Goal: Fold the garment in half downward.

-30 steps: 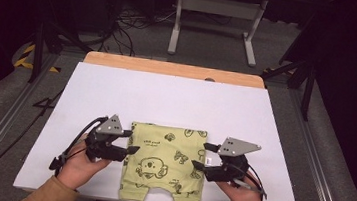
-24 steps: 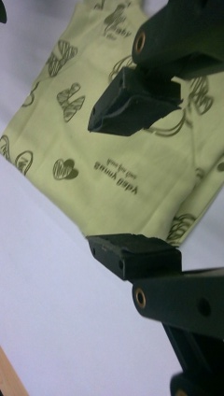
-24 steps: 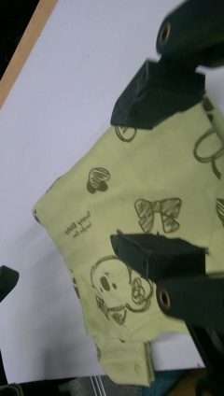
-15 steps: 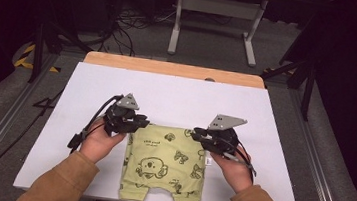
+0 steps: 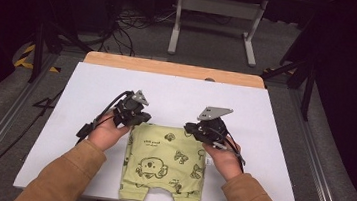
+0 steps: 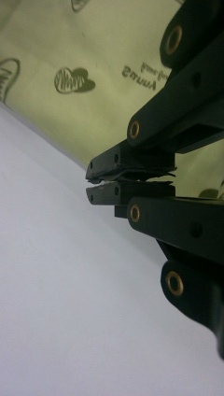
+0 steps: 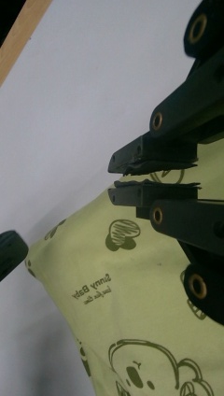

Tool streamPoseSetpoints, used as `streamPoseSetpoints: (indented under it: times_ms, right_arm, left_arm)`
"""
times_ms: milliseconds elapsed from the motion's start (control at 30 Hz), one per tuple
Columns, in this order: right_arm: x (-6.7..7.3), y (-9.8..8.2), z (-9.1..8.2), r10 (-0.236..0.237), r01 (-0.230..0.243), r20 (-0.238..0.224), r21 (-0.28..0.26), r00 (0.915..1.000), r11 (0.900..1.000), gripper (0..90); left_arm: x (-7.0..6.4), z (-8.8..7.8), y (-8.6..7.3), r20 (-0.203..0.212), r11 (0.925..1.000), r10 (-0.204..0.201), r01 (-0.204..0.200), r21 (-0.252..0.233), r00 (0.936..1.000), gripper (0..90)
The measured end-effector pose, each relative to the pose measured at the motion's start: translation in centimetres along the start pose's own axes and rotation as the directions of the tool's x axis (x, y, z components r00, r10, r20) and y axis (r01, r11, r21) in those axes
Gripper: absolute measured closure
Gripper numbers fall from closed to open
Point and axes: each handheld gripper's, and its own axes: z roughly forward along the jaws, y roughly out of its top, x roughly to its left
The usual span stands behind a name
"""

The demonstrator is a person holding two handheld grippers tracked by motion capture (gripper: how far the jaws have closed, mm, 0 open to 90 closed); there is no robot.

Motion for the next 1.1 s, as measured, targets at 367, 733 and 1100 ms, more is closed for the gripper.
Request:
streamPoseSetpoints:
  times_ms: [367,733,1100]
  right_arm:
    - [2.3,1.6,0.5,-0.053,0.051,-0.056,-0.029,0.997,0.998,73.4]
    - [-1.1,0.9,1.0,0.006,-0.008,0.043,0.055,0.9991,0.998,55.2]
    - [-3.3,-0.7,2.3,0.043,-0.056,0.079,0.171,0.996,0.984,51.4]
  left_arm:
    - [0.9,0.6,0.2,-0.001,0.9952,0.047,-0.047,0.086,0.9989,69.9]
    - [2.3,1.6,-0.4,0.029,0.9855,0.045,-0.049,0.162,0.9986,57.3]
    - [2.9,3.1,-0.7,0.038,0.9717,0.033,-0.041,0.233,0.9987,57.8]
